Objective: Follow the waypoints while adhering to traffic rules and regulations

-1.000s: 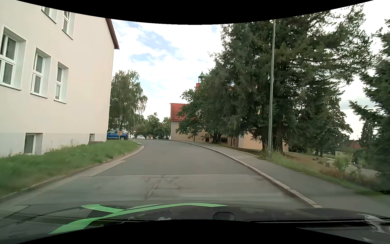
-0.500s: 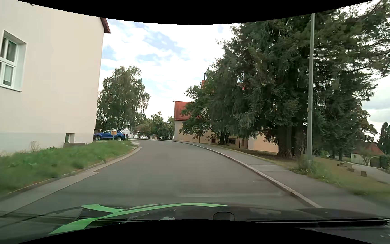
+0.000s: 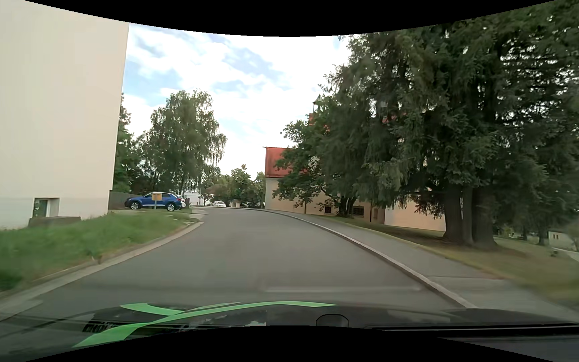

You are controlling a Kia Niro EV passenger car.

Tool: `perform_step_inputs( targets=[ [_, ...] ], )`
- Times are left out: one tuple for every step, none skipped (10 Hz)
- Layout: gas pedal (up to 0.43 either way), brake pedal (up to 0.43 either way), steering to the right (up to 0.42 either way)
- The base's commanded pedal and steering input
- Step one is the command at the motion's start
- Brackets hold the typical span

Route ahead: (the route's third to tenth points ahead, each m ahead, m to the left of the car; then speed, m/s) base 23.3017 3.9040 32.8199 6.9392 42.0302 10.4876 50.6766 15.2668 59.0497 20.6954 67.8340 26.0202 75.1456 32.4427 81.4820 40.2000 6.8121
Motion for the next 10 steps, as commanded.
perform_step_inputs(
  targets=[
    [0.130,0.000,-0.044],
    [0.130,0.000,-0.048],
    [0.130,0.000,-0.049],
    [0.130,0.000,-0.049],
    [0.130,0.000,-0.049],
    [0.130,0.000,-0.049],
    [0.130,0.000,-0.049],
    [0.130,0.000,-0.049],
    [0.130,0.000,-0.049],
    [0.130,0.000,-0.049]
  ],
)
